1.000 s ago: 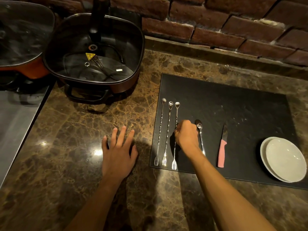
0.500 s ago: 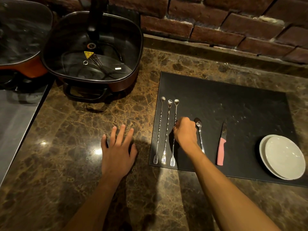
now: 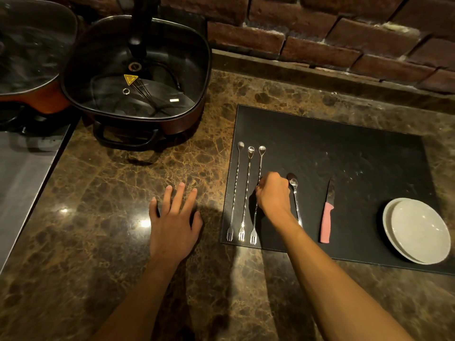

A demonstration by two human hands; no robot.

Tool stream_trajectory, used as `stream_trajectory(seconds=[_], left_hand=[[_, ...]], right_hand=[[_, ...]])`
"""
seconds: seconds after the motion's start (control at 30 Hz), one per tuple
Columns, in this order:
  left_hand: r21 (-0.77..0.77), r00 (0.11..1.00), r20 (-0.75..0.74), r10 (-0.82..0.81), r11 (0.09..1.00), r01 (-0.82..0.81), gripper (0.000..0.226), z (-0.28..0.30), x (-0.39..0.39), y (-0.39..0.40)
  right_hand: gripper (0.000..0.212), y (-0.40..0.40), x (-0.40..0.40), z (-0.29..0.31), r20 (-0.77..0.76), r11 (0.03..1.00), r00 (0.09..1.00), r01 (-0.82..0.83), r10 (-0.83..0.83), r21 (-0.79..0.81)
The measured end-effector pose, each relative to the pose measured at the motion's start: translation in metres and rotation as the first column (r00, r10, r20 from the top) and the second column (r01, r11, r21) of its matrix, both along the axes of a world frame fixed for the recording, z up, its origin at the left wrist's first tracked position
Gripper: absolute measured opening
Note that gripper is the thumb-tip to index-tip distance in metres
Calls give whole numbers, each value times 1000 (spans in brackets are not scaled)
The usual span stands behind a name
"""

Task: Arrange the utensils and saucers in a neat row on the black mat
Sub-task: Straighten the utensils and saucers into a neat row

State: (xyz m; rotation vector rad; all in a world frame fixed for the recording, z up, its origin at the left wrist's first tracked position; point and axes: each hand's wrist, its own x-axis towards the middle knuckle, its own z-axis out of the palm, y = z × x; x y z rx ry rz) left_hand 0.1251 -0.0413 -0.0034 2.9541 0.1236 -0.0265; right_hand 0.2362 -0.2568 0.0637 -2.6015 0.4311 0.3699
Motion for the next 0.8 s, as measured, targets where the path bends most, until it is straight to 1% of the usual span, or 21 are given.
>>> stream_trajectory(seconds=[0.6,0.8], left_hand=[[7,1000,16,2,1000,-2,60,0,-1,0],[22,1000,27,-5,1000,5,60,0,-1,0]], right_hand=[[17,-2,0,-4,5,1000,1000,18,-18,26],[18,-5,-3,-4,9,996,999,31,-32,81]])
